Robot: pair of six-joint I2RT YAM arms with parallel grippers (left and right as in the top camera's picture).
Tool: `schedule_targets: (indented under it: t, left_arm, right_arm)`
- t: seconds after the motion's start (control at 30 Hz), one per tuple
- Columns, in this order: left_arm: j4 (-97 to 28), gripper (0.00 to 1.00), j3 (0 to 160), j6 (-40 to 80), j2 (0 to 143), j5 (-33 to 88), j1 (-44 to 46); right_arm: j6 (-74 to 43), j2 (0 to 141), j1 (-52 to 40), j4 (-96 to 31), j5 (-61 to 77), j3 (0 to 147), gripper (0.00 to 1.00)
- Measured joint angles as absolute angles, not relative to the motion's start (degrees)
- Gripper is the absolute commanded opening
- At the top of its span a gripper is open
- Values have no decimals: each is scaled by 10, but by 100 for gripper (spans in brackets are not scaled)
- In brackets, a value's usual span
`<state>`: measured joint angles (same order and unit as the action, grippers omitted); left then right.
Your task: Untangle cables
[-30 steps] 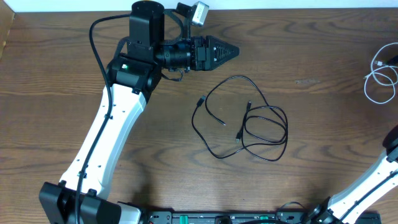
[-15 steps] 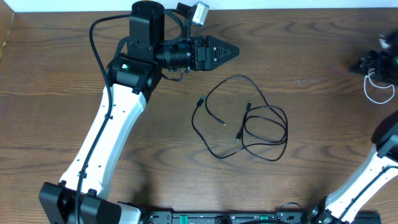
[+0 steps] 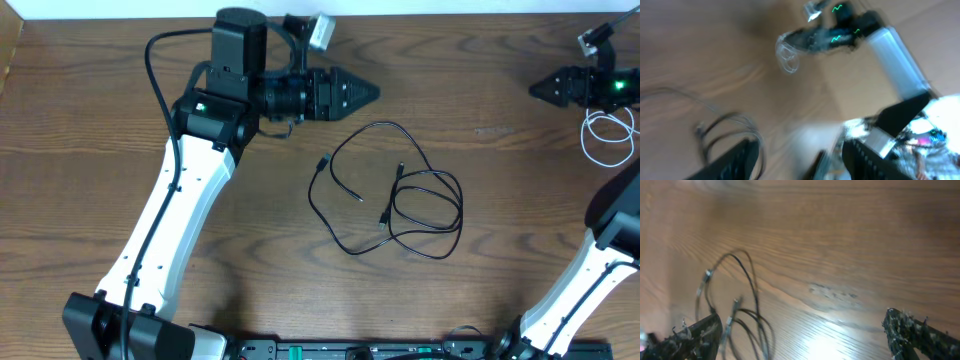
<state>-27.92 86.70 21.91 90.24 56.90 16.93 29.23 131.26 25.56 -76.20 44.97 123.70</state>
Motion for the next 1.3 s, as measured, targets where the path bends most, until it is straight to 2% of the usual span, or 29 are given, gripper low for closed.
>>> schedule_targets:
  t: [0.1,0.37,0.6,0.8,1.17,1.2,1.23,1.27,1.3]
  left_arm:
    - [-360,59,867,170,902,507,169]
    - [-471,59,866,85,935,425,172]
    - [-554,59,866,-86,972,433,247]
    - [-564,60,866,-184,1032,423,341]
    - [-563,59,866,-213,1145,365,425]
    - [-563,46,866,-213,1153,364,427]
    - [-563,40,866,-213,1167,361,429]
    - [-562,27,866,-211,1172,360,430]
    - [-560,20,866,-214,1177,359,430]
  right_arm:
    - [224,1313,244,-750,459,1237,99]
    - [90,1313,241,-747,467,1237,99]
    - [79,1313,240,-764,467,1237,99]
    - [79,1313,229,-767,444,1237,99]
    - [79,1313,219,-768,419,1237,99]
    - [79,1313,219,-769,418,1237,99]
    - [79,1313,219,-769,417,1237,99]
    - [79,1313,219,-769,417,1237,99]
    - [79,1313,219,-769,417,1237,99]
